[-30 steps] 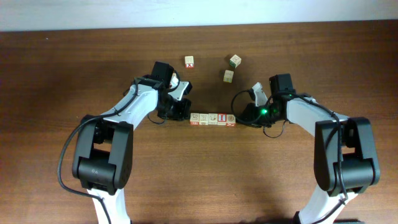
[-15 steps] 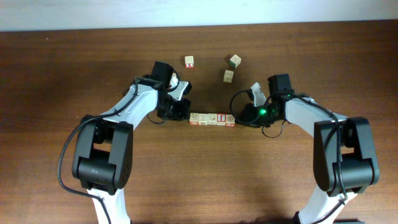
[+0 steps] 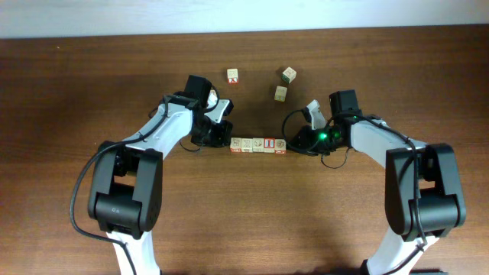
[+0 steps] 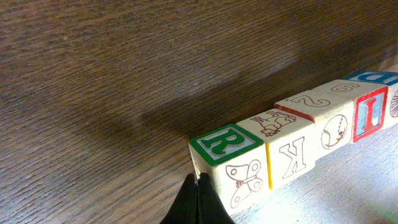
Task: Rotate 5 blocks
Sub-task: 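Squeeze the five-block row between both grippers from its ends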
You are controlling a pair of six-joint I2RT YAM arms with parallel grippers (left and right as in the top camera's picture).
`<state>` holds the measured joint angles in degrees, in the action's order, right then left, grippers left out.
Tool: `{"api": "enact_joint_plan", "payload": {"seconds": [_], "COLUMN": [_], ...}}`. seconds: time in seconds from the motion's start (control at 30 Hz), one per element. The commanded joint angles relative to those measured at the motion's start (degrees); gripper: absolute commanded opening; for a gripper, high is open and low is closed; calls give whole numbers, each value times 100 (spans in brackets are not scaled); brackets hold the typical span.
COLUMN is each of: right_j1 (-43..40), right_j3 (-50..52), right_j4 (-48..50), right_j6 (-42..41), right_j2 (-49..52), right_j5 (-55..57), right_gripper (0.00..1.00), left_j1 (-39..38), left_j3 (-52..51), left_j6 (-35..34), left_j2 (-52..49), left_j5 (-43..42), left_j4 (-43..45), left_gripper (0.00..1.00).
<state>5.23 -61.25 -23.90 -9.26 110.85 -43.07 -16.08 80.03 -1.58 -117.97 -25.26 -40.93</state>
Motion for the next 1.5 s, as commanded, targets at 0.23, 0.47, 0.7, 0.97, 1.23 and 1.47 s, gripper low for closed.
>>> {"api": "enact_joint_plan", "payload": {"seconds": [0.23,0.47,0.7,0.97,1.23,1.47], "right_j1": [81,151,470,564,564,564], "right_j3": [17,17,-160,-358,-361,-361], "right_j4": [0,39,72,-105,-136,-181], "right_j6": [-22,-17,-20,-20,-24,-26], "right_j2": [-83,-90,-90,-133,-286,-402], "right_j5": [-435,-437,-433,-435,-435,-433], "right_gripper": [4,4,4,4,4,4], "left_j1": [-70,-70,-70,-66,-66,-66], "left_j3": [-17,-17,-17,-17,-17,-17], "left_j6": [-59,-59,-59,-57,-57,-57], "left_j2": [-37,-37,-37,-37,-37,-37], "left_j5": [-284,-286,-286,-286,-286,-284], "left_j4": [17,15,15,13,13,15], "left_gripper": [0,0,0,0,0,0]}}
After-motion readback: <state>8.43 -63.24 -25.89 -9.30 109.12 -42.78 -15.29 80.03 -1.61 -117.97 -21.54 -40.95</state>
